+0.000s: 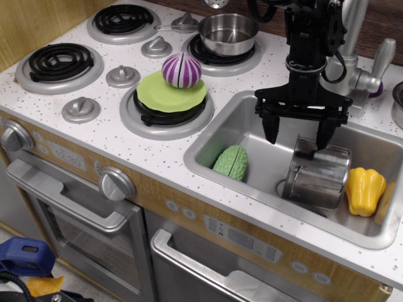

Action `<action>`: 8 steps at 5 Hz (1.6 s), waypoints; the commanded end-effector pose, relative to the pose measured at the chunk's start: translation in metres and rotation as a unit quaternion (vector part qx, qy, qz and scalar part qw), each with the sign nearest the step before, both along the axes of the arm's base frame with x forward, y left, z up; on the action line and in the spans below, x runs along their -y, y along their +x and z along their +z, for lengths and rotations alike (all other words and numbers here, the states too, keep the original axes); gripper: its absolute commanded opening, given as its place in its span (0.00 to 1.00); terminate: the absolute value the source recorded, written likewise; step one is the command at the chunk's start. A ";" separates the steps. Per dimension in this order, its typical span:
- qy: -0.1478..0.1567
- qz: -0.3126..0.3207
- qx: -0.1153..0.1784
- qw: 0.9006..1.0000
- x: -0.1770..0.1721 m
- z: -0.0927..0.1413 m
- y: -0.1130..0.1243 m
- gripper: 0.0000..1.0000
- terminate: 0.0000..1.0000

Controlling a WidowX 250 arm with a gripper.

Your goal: Flip pot upright in sink

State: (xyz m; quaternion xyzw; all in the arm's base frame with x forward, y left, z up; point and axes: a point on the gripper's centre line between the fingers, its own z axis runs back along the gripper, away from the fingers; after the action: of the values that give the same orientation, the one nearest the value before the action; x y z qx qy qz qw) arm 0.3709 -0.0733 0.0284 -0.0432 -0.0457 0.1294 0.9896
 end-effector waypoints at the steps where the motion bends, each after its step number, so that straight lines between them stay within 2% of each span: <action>1: 0.000 0.000 0.000 1.000 0.000 0.000 0.000 1.00 0.00; 2: -0.015 0.000 0.029 0.999 -0.001 0.000 -0.002 1.00 0.00; 3: -0.021 -0.007 0.041 0.999 -0.003 0.000 -0.003 1.00 0.00; 4: -0.061 0.005 0.080 0.995 -0.001 0.004 -0.003 1.00 0.00; 5: -0.126 0.022 0.128 0.983 -0.001 0.008 -0.003 1.00 0.00; 6: -0.162 0.031 0.159 0.973 0.000 0.006 -0.003 1.00 0.00; 8: -0.256 0.052 0.219 0.940 0.005 0.003 -0.003 1.00 0.00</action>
State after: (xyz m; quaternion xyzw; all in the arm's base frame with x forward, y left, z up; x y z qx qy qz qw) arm 0.3654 -0.0840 0.0184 -0.3376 -0.2196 0.1898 0.8954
